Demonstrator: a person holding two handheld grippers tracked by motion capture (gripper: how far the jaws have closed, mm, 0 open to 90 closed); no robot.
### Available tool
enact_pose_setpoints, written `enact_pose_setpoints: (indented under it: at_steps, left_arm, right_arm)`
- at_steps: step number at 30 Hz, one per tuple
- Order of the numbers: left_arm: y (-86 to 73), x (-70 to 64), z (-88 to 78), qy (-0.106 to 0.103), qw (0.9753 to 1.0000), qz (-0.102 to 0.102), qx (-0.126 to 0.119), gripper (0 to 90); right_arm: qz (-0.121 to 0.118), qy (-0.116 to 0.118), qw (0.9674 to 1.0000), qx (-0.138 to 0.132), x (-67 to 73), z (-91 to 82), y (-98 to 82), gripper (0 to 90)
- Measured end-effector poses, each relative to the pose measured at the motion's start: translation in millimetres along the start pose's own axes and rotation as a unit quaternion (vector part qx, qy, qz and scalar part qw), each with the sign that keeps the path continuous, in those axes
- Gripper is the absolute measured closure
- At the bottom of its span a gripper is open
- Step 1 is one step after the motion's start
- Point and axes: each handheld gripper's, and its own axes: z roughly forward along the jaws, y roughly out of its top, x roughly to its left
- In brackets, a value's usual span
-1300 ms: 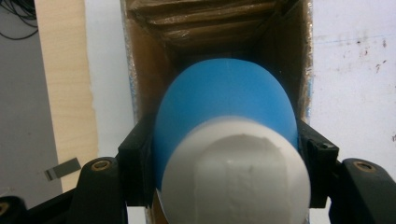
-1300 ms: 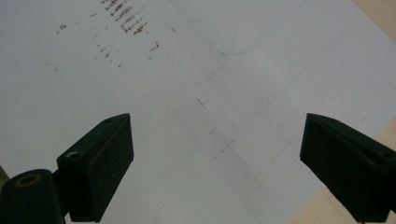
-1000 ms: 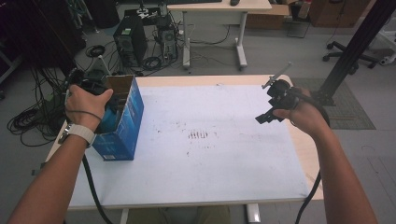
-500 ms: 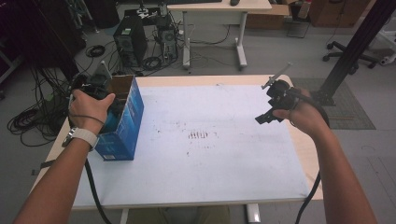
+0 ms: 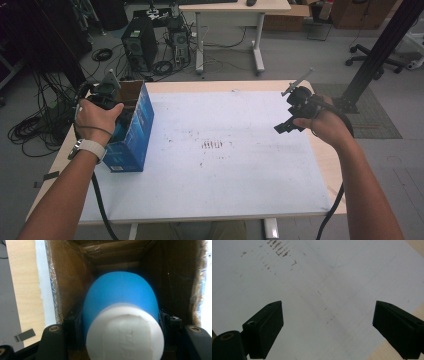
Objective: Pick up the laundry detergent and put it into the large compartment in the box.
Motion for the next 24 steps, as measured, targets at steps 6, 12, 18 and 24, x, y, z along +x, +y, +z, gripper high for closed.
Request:
enact_pose_setpoints:
  at_steps: [6, 12, 18, 24]
  left_arm:
    - [0.4, 1.3, 1.8, -0.002, 1.0000, 0.001, -0.001, 37.2]
    - [1.3, 0.8, 2.5, -0.003, 1.0000, 0.007, -0.002, 37.0]
    - [1.7, 2.6, 2.8, -0.006, 1.0000, 0.003, -0.004, 36.7]
    - [1.8, 4.7, 1.6, -0.008, 1.0000, 0.002, -0.006, 35.5]
  right_arm:
    - [0.001, 0.001, 1.0000, -0.001, -0.8, 0.9, -0.6, 9.8]
    - [0.000, 0.002, 1.0000, 0.001, -0.5, 2.2, -1.5, 9.8]
    - [0.002, 0.002, 1.0000, 0.002, -0.6, 2.3, -2.6, 9.8]
    - [0.005, 0.002, 1.0000, 0.002, -0.1, 2.7, -4.0, 9.8]
